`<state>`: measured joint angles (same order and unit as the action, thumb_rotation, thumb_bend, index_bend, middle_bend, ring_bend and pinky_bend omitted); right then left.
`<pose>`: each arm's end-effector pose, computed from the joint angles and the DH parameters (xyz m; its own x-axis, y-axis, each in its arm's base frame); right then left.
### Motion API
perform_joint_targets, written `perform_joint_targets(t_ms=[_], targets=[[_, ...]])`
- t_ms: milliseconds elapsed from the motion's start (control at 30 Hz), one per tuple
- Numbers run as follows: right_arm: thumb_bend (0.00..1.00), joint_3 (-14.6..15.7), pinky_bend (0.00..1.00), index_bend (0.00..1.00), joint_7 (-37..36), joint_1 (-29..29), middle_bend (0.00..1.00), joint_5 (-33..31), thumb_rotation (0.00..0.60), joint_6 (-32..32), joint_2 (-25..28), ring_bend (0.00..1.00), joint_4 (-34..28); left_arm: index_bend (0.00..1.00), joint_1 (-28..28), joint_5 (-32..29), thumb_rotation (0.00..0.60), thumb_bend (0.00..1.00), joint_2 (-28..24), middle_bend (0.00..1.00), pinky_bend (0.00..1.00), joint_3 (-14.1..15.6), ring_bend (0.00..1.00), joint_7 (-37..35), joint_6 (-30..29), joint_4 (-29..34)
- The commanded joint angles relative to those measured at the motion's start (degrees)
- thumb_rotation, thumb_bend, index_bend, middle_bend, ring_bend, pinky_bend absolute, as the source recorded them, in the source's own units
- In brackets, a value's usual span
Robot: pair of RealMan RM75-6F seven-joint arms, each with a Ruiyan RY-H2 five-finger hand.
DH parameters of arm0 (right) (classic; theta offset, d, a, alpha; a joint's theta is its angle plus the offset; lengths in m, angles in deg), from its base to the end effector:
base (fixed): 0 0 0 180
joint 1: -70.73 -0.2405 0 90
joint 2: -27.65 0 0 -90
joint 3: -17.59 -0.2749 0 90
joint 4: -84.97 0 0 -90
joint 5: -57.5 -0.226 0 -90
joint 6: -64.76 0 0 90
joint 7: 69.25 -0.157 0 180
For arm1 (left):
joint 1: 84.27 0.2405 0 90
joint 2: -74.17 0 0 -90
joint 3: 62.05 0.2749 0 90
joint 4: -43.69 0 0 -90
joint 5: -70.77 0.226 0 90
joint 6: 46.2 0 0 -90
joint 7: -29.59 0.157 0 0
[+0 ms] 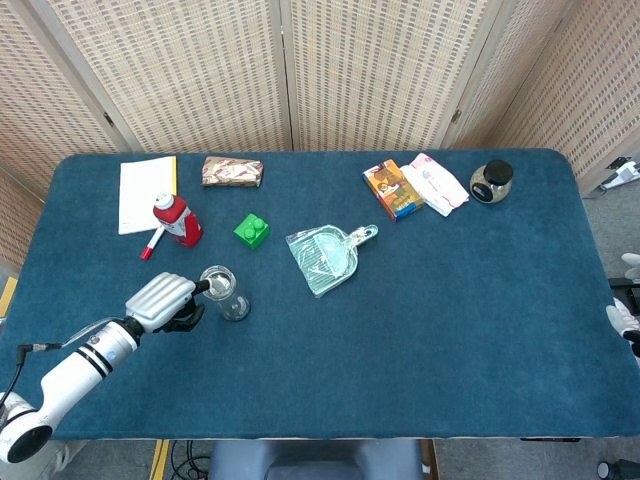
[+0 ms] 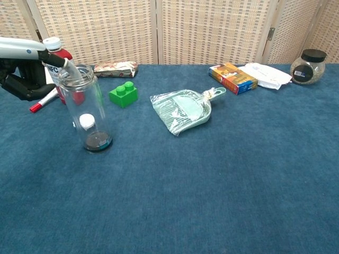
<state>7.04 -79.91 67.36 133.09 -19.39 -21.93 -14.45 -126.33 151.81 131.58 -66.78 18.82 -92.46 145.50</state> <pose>-0.3346 -0.2136 0.2556 0.3168 0.1392 0.9382 -0.9441 0.1415 0.2978 -0.1751 0.3452 0.0908 0.3991 0.4309 0.8094 0.8733 -0.4476 -0.1924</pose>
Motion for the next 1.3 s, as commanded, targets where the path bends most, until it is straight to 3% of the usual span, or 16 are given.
perform_joint_targets(t_ms=[33, 200, 600, 767, 1000, 1100, 1300], targets=[[0.25, -0.03, 0.33, 0.26, 0.02, -0.02, 0.37, -0.04, 0.600, 0.02, 0.00, 0.24, 0.00, 0.29, 0.04, -0.10, 0.600, 0.66, -0.20, 1.00, 1.00, 0.02, 1.00, -0.08, 0.09, 0.10], [0.25, -0.05, 0.33, 0.26, 0.04, -0.09, 0.37, -0.08, 0.600, 0.15, -0.05, 0.24, 0.04, 0.29, 0.25, -0.13, 0.600, 0.66, -0.22, 1.00, 1.00, -0.10, 1.00, 0.11, -0.41, 0.25], [0.25, -0.03, 0.33, 0.26, -0.10, -0.01, 0.37, 0.08, 0.600, 0.04, -0.01, 0.24, 0.01, 0.27, 3.90, -1.68, 0.600, 0.65, -1.33, 0.99, 1.00, -2.24, 0.95, -1.92, -8.00, 0.37], [0.25, 0.10, 0.33, 0.26, -0.19, -0.11, 0.37, 0.16, 0.600, 0.45, 0.09, 0.24, 0.14, 0.25, 6.63, -4.30, 0.600, 0.64, -1.81, 0.90, 1.00, -2.90, 0.85, -0.71, -12.06, 0.35], [0.25, 0.60, 0.33, 0.26, -0.62, -0.34, 0.37, 0.63, 0.600, 1.51, 0.26, 0.24, 0.45, 0.24, 10.59, -9.40, 0.600, 0.59, -1.74, 0.67, 1.00, -3.14, 0.64, 3.33, -16.91, 0.88], [0.25, 0.82, 0.33, 0.26, -0.85, -0.55, 0.37, 1.00, 0.600, 2.01, 0.24, 0.24, 0.72, 0.24, 12.09, -11.26, 0.600, 0.56, -1.66, 0.58, 0.90, -2.95, 0.58, 5.76, -18.61, 1.32], [0.25, 1.73, 0.33, 0.26, -1.57, -0.89, 0.37, 2.31, 0.600, 3.20, 0.07, 0.24, 1.43, 0.24, 14.69, -13.42, 0.600, 0.52, -0.62, 0.40, 0.56, -1.86, 0.38, 9.74, -20.81, 1.60]])
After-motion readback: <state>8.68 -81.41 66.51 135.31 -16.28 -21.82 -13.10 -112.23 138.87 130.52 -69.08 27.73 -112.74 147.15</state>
